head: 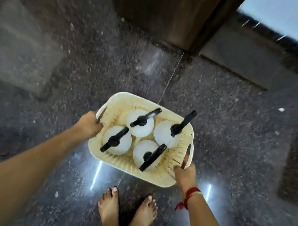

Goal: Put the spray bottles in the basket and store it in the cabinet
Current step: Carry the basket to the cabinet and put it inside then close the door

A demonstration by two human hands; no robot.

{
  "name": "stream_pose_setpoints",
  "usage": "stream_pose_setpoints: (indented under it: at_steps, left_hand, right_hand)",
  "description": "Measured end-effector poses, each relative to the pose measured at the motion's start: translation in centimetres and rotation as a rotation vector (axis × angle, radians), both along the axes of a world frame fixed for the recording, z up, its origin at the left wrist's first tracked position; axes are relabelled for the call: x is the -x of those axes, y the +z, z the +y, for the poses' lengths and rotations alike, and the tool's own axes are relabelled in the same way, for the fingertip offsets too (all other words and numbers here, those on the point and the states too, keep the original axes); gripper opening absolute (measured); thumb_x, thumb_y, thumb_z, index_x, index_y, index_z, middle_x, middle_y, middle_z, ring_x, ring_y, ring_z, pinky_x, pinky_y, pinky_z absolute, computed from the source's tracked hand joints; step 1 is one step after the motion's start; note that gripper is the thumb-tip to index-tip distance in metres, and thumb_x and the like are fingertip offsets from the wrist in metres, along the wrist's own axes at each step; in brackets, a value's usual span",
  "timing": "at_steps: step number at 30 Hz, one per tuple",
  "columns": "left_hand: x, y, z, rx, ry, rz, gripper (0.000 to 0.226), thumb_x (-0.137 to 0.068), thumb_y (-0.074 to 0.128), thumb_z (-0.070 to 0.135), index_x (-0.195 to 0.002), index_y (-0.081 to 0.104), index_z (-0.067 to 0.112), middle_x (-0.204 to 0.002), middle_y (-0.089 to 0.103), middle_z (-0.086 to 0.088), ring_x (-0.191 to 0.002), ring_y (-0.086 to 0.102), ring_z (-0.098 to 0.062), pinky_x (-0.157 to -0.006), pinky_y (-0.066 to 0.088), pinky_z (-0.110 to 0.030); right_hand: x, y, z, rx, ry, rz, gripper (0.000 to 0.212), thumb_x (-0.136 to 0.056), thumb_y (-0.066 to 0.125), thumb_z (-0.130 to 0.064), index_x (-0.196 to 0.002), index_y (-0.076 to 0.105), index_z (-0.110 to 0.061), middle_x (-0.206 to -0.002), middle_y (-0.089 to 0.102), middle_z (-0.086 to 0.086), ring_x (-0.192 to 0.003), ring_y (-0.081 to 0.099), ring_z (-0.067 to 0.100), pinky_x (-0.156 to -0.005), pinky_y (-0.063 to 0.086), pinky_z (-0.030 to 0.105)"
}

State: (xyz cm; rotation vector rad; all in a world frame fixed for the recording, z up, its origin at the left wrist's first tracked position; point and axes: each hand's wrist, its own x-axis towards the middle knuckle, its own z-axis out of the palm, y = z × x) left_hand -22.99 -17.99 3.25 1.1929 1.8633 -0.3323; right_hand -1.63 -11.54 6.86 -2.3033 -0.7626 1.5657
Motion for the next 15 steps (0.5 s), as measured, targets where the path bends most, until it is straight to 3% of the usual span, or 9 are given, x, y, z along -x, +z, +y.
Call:
stream_pose_setpoints:
  at_steps: [4,6,8,11,15]
  left_hand:
    - [7.0,10.2,16.4,-0.062,0.153,-0.036,0.020,-0.087,0.050,0.002,-0.103,0.062,-0.003,-0.104,0.067,-0.020,-0.100,0.064,-0.033,-0.086,0.052,-0.038]
    - [7.7,14.2,21.5,-0.138,0.100,-0.093,0.010,-0.081,0.053,-0.003,-0.077,0.059,0.004,-0.081,0.063,-0.014,-0.083,0.064,-0.030,-0.069,0.047,-0.032]
    - [6.7,16.8,24.8,-0.196,0.066,-0.139,0.024,-0.079,0.053,-0.005,-0.065,0.053,0.014,-0.068,0.059,-0.007,-0.072,0.060,-0.026,-0.060,0.043,-0.029]
    - [5.0,17.9,29.7,-0.248,0.052,-0.196,0.031,-0.078,0.053,-0.005,-0.067,0.056,0.024,-0.066,0.062,0.001,-0.066,0.061,-0.018,-0.053,0.044,-0.026]
    - [2.7,17.4,35.2,-0.304,0.062,-0.234,0.023,-0.078,0.054,-0.004,-0.093,0.067,0.008,-0.089,0.072,-0.015,-0.080,0.068,-0.027,-0.066,0.054,-0.034]
  right_hand:
    - [-0.7,6.2,3.8,-0.040,-0.094,0.073,0.040,-0.084,0.041,0.018,-0.108,0.062,-0.005,-0.090,0.065,0.008,-0.091,0.060,0.027,-0.076,0.049,0.033]
    - [-1.2,8.6,6.0,-0.093,-0.148,0.065,0.042,-0.081,0.040,0.020,-0.104,0.063,-0.006,-0.085,0.066,0.008,-0.084,0.061,0.025,-0.072,0.049,0.030]
    - [-1.6,10.4,8.3,-0.132,-0.202,0.079,0.042,-0.080,0.040,0.021,-0.099,0.064,-0.008,-0.082,0.066,0.007,-0.077,0.061,0.021,-0.067,0.050,0.030]
    - [-3.1,11.3,12.4,-0.193,-0.239,0.106,0.047,-0.080,0.040,0.023,-0.085,0.064,-0.016,-0.079,0.067,0.005,-0.072,0.062,0.016,-0.060,0.050,0.025]
    - [-6.2,11.1,17.6,-0.217,-0.230,0.108,0.046,-0.082,0.043,0.018,-0.092,0.064,-0.021,-0.090,0.068,0.004,-0.082,0.062,0.015,-0.064,0.048,0.025]
